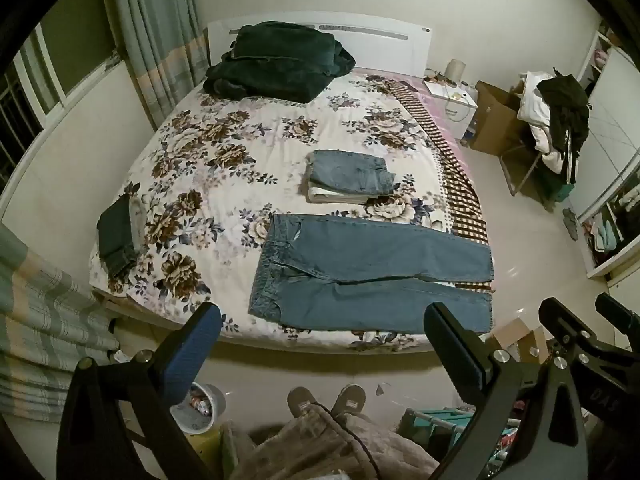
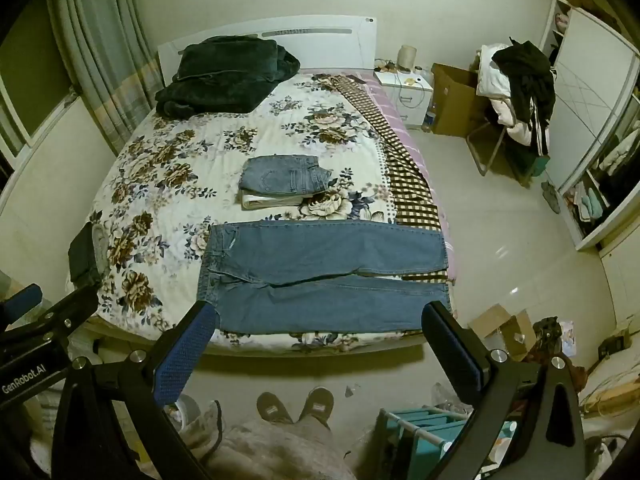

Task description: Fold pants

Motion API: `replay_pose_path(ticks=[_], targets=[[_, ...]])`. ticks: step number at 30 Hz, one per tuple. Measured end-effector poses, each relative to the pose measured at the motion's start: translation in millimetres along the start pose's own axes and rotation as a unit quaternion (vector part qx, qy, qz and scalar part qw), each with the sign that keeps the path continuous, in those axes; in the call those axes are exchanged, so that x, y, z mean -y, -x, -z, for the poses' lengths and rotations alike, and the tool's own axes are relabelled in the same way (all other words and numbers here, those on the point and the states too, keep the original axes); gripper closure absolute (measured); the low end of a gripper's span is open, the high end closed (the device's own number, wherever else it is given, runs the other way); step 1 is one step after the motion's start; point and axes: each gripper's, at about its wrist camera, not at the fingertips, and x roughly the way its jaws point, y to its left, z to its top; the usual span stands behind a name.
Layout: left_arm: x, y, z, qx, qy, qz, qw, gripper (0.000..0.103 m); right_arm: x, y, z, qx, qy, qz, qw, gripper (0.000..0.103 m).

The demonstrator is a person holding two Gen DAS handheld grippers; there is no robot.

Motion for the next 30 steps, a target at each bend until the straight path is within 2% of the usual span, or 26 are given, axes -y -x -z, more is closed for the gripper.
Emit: replay_pose_path(ticks=[30], targets=[[0,0,0,-0.002,-0.002,-0.006,1.0000,0.000,-5,-5,5,-0.008,0.004,0.001,1.000,0.000]])
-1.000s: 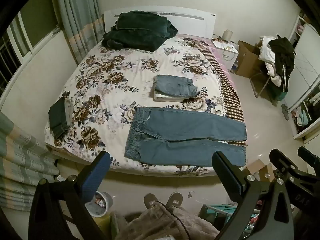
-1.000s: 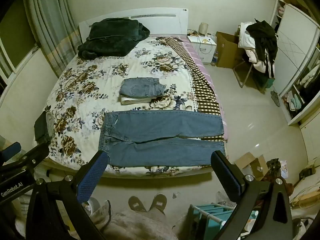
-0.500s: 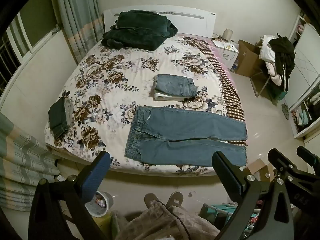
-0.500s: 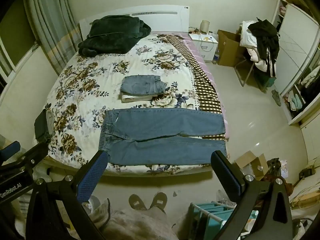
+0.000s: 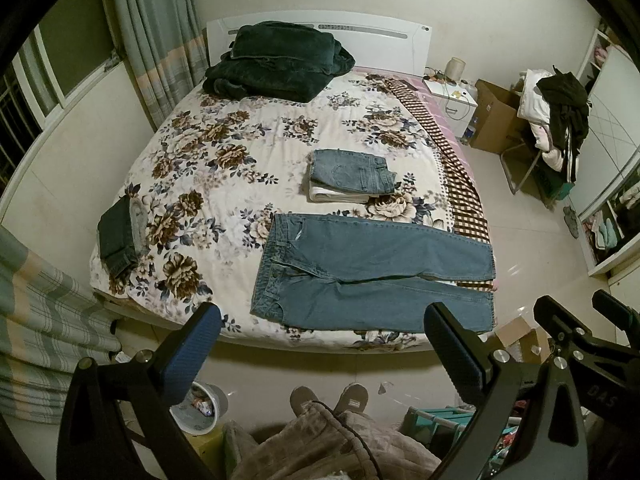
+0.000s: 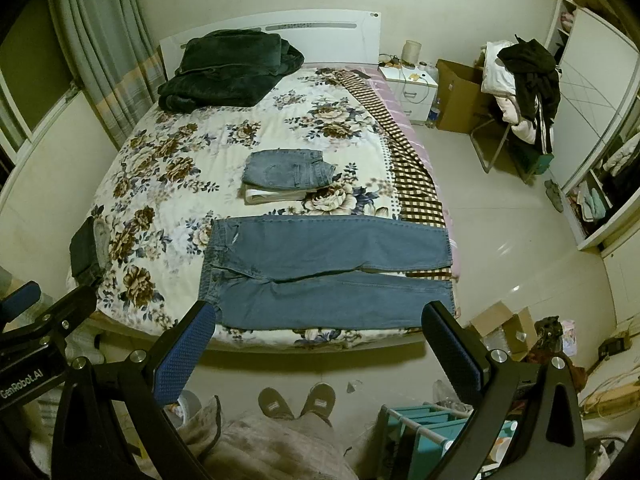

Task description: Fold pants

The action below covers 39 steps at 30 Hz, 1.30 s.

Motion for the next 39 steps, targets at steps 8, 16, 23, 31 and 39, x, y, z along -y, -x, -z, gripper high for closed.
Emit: replay_pose_path(ticks=[8,16,23,31,39], targets=[[0.0,0.0,0.0,0.001,-0.001,-0.001,1.0000,0.000,0.4,0.1,-1.4,0.000,0.000,0.000,1.000,0.000],[-0.1,-0.8,-0.5,0.003,-0.001,-0.002,1.0000,0.000,-2.1,0.4,-1.5,0.001,0.001,0.001,1.000,0.000],[-0.1,-0.5,-0.3,0.003,0.000,-0.001,1.0000,0.000,-3.8,-0.7,-1.8,0.002,0.002,0.002,1.000,0.000],[0.0,-0.3,-0.1,0.004,0.000,-0.002,1.0000,0.000,-3.4,-0.2,-1.5,0.002,0.002,0.003,1.000,0.000],[-0.1,-0.4,-0.1,0.004,-0.001,-0.002,1.0000,0.000,-3.5,-0.1,-1.4,0.003,0.002,0.003,1.000,0.000]])
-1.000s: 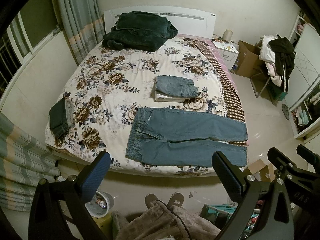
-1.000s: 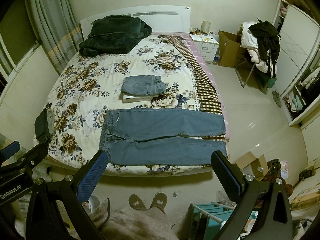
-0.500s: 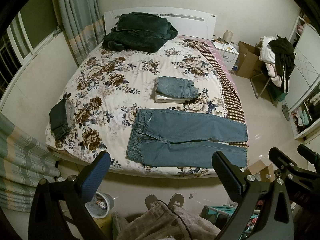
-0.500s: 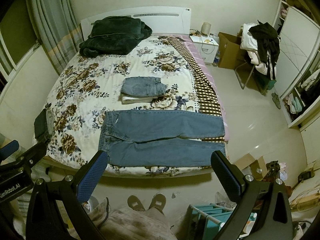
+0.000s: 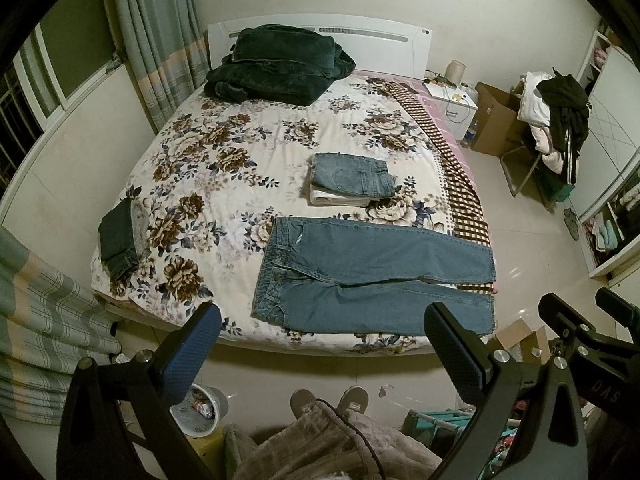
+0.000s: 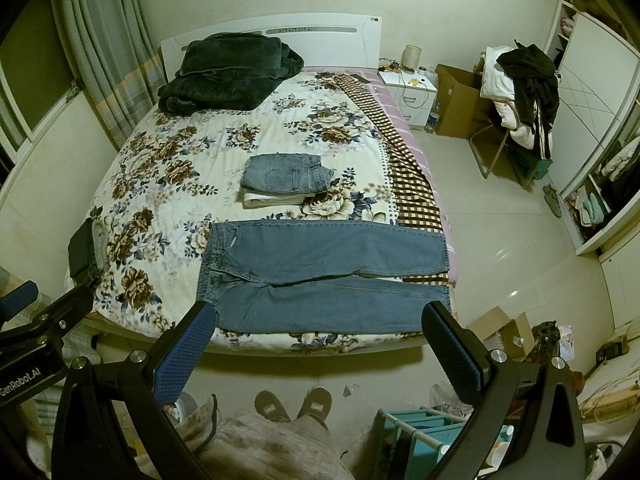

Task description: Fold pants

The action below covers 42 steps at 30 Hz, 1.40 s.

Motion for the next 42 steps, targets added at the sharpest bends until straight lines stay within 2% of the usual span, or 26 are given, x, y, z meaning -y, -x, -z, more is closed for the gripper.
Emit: replay_pose_path(ticks=[27,32,37,42], targets=[[0,0,0,0.001,0.000,0.000,1.0000,0.000,3,2,-5,-0.007,-0.004,-0.004,1.000,0.000],[-6,7,-12,-0.002,-0.003,0.010,0.9999,0.000,5,-5,0,-0.016,-0.013,-0.001,1.000,0.000],[3,-4,-16,0.005,-0.009,0.009,0.9999,0.000,7,-17,3,-0.023,-0.028,0.005,0.999,0.000],[0,-41,-33,0.023,-0.005,-0.022,0.9995,0.000,15,-46,0,-0.020,-0.058,0.031,0.998,0.000]])
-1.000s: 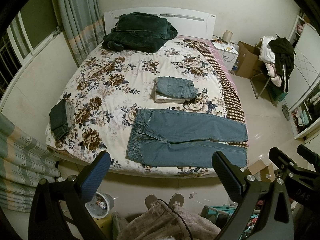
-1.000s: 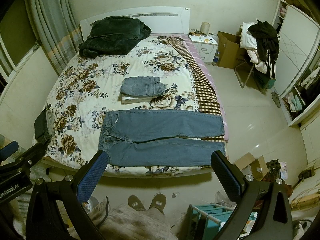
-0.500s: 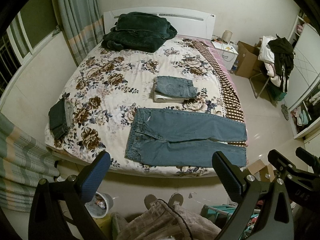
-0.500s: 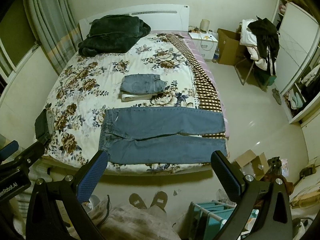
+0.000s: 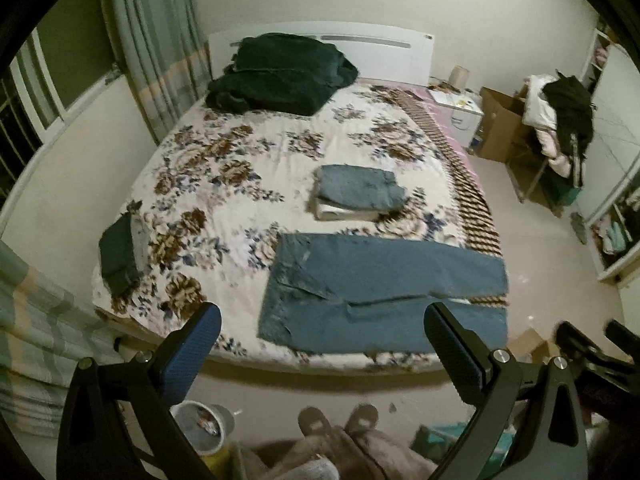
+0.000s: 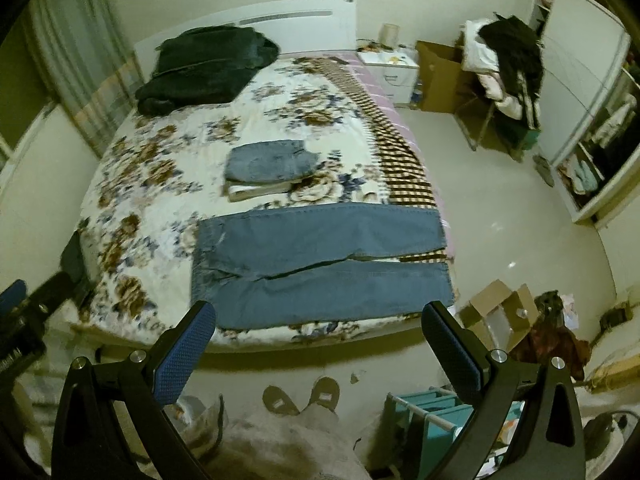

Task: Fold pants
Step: 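Lower the left tool to the jeans waistband while the right tool reaches the leg hems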

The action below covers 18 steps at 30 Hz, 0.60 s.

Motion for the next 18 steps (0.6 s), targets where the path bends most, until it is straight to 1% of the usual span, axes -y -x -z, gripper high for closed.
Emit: replay_pose_path(ticks=[2,5,9,11,12,14,18], targets=[[-2,-26,-10,-0.003,0.009,-0.013,0.9999,0.000,11,-22,-9,0.002,-0.026,0.012,1.000,0.000],[-1,-74,-28,-0.014,0.023,-0.046,0.9986,0.000,33,-70,-29,-0.009,-0.069,0.026,0.997,0.000],[-1,-152,-50,-0.064,0.057,-0.080,0.9931,0.000,73,-153,-64,-0.045,-0.124,0.037,0.991,0.000],[-1,-194,-59,-0.093,0.080,-0.092,0.9881,0.000,94,-202,-82,-0.062,-0.144,0.041,0.987,0.000],[0,-216,-64,-0.110,0.093,-0.097,0.9848,0.000,105,-231,-92,-0.074,-0.154,0.046,0.984,0.000],[3,-258,-72,-0.140,0.116,-0.111,0.9771,0.000,125,-284,-112,-0.093,-0.172,0.042,0.980,0.000],[8,-342,-88,-0.195,0.159,-0.134,0.9585,0.000,157,-401,-152,-0.141,-0.199,0.040,0.969,0.000]])
